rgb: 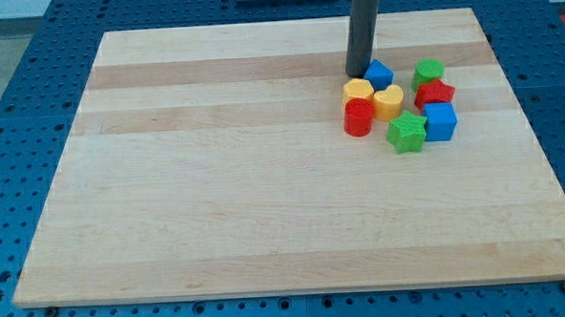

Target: Push the green star towards the bottom left of the yellow heart

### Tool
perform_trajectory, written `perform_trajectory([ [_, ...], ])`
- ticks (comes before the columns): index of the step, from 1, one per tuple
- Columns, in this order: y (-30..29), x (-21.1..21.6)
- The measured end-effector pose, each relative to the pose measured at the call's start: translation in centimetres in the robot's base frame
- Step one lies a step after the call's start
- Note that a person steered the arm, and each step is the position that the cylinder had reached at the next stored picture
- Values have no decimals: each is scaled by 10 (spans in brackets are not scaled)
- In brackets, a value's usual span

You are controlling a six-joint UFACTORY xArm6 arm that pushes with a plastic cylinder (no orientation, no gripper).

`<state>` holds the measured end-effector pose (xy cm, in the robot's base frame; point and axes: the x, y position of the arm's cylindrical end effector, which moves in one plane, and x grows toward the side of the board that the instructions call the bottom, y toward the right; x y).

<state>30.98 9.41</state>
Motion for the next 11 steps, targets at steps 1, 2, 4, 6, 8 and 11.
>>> perform_trajectory([
  [1, 2, -31],
  [2, 44, -34],
  [4, 124, 7],
  [6, 117, 34],
  [8, 104, 34],
  [11, 159, 37],
])
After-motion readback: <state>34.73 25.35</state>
